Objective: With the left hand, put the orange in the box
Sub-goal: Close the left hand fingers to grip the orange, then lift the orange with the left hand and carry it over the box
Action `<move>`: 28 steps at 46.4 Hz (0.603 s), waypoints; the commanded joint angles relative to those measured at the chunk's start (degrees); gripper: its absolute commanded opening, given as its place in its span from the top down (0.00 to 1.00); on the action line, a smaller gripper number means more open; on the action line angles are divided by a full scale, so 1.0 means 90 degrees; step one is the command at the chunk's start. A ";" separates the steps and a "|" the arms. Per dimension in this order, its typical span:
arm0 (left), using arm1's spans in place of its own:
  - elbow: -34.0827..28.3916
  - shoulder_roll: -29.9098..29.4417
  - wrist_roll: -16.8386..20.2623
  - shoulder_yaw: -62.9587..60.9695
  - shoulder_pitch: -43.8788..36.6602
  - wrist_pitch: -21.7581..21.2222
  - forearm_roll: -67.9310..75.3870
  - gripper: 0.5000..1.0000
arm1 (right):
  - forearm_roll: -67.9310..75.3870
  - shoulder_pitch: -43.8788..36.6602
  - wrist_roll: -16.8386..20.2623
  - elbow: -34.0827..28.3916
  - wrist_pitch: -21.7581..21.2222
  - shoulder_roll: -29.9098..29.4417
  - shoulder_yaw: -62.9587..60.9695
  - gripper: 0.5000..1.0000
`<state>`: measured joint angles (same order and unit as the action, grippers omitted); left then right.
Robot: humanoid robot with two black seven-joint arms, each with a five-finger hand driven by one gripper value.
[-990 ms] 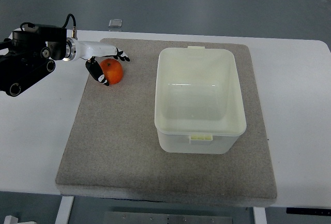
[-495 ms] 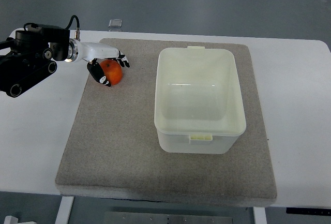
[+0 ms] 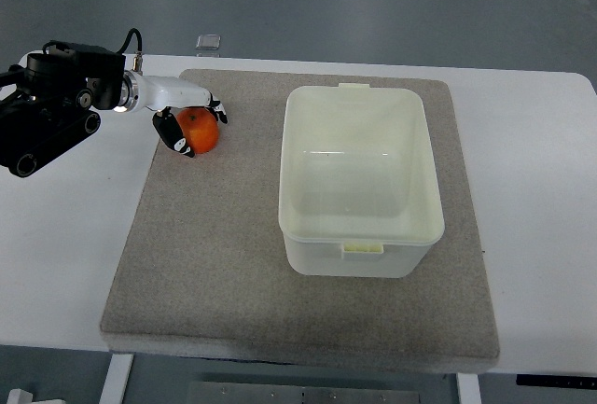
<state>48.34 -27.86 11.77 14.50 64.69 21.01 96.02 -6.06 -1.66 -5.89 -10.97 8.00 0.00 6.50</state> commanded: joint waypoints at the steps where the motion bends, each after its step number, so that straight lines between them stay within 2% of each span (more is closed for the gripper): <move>1: 0.0000 0.0000 0.0001 0.0000 -0.0010 -0.0001 0.0054 0.59 | 0.0000 -0.0001 0.0000 -0.0001 0.0000 0.0000 0.0000 0.11; 11: -0.0019 0.0000 -0.0009 0.0000 0.0029 0.0009 0.0250 0.96 | 0.0000 -0.0001 0.0000 -0.0001 0.0000 0.0000 0.0000 0.11; 13: -0.0009 -0.0010 -0.0009 0.0000 0.0088 0.0019 0.0259 1.00 | 0.0000 -0.0001 0.0000 -0.0001 0.0000 0.0000 0.0000 0.11; 23: 0.0117 -0.0068 -0.0019 0.0010 0.0527 0.0097 0.0220 1.00 | 0.0000 -0.0001 0.0000 -0.0001 0.0000 0.0000 0.0000 0.11; 28: 0.0527 -0.0283 -0.0009 0.0088 0.0869 0.0496 0.0152 1.00 | 0.0000 -0.0001 0.0000 -0.0001 0.0000 0.0000 0.0000 0.11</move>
<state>50.52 -29.09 11.68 14.81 70.46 23.01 97.84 -6.06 -1.67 -5.90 -10.99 8.00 0.00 6.50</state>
